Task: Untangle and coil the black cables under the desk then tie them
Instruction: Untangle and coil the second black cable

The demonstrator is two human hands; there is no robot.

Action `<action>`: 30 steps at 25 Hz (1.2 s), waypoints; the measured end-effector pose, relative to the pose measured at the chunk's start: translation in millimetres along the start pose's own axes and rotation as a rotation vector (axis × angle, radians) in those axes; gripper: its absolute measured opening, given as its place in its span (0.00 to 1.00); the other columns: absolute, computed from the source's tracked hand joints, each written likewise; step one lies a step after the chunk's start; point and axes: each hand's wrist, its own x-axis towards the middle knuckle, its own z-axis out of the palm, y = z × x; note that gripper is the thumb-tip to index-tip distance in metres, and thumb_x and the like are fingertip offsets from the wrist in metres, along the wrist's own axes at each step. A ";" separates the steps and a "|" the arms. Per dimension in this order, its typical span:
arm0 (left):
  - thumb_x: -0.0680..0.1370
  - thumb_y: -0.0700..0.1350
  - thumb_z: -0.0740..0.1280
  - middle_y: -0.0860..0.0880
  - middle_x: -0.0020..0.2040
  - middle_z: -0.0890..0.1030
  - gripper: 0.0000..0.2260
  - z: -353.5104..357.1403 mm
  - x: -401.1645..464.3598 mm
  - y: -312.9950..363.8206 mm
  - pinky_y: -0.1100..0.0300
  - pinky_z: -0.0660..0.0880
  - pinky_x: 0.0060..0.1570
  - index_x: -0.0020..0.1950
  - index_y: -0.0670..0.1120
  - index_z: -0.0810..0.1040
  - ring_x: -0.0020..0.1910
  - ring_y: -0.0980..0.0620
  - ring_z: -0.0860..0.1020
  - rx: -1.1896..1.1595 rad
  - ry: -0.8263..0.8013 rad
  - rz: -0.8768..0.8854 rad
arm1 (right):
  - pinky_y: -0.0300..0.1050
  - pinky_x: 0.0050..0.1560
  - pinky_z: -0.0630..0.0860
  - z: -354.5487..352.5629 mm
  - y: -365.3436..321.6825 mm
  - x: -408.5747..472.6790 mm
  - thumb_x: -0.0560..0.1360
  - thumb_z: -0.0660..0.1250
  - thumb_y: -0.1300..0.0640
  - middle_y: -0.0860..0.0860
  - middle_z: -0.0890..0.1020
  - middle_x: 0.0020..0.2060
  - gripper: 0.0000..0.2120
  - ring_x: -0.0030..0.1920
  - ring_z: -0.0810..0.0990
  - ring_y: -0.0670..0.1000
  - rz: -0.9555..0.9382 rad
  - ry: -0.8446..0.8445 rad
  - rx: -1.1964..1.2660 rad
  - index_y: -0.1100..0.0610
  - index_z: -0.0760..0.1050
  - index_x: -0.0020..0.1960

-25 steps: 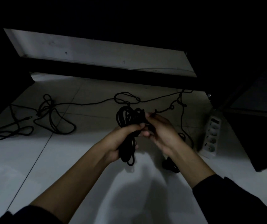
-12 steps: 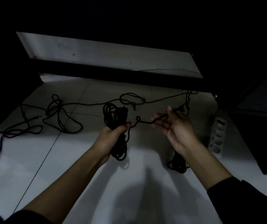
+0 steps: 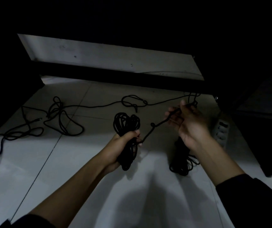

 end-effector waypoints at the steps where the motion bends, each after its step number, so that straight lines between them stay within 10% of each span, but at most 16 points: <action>1: 0.79 0.46 0.64 0.49 0.30 0.81 0.09 -0.6 -0.1 1.6 0.66 0.68 0.23 0.47 0.40 0.75 0.22 0.55 0.70 -0.013 0.005 -0.009 | 0.43 0.33 0.81 -0.8 0.9 -1.4 0.80 0.60 0.55 0.51 0.84 0.33 0.06 0.34 0.84 0.49 0.022 -0.026 -0.011 0.56 0.71 0.45; 5: 0.80 0.43 0.62 0.48 0.30 0.82 0.11 3.6 1.1 2.0 0.65 0.72 0.25 0.51 0.35 0.76 0.24 0.54 0.74 -0.016 -0.008 -0.025 | 0.48 0.42 0.82 -0.3 16.5 -13.8 0.70 0.71 0.59 0.54 0.85 0.44 0.13 0.47 0.85 0.52 0.102 -0.232 -0.126 0.57 0.73 0.54; 9: 0.80 0.40 0.62 0.40 0.45 0.85 0.09 6.6 3.9 -2.1 0.52 0.80 0.48 0.49 0.41 0.82 0.44 0.45 0.83 -0.101 -0.077 0.016 | 0.44 0.42 0.81 4.3 31.3 -20.2 0.74 0.68 0.67 0.55 0.85 0.46 0.13 0.46 0.85 0.52 0.050 -0.191 -0.289 0.56 0.71 0.55; 14: 0.78 0.45 0.67 0.51 0.31 0.75 0.03 6.2 4.4 -2.4 0.64 0.73 0.26 0.46 0.46 0.75 0.27 0.55 0.74 -0.185 -0.149 -0.049 | 0.40 0.42 0.81 -0.6 29.0 -18.0 0.75 0.67 0.66 0.54 0.86 0.43 0.08 0.45 0.85 0.49 -0.029 -0.214 -0.382 0.59 0.70 0.52; 20: 0.64 0.54 0.77 0.54 0.26 0.68 0.15 8.2 9.4 4.7 0.67 0.65 0.22 0.40 0.49 0.74 0.22 0.58 0.65 -0.119 -0.205 -0.144 | 0.37 0.41 0.79 -3.9 11.9 -12.7 0.70 0.70 0.61 0.55 0.86 0.41 0.09 0.44 0.85 0.50 -0.115 -0.366 -0.352 0.57 0.73 0.48; 30: 0.77 0.43 0.68 0.54 0.24 0.71 0.06 35.9 16.4 5.0 0.67 0.65 0.23 0.41 0.47 0.73 0.20 0.59 0.67 0.725 -0.446 -0.317 | 0.38 0.37 0.80 -7.1 4.8 -3.3 0.73 0.70 0.65 0.57 0.86 0.43 0.06 0.39 0.85 0.51 -0.033 -0.655 -0.604 0.59 0.74 0.45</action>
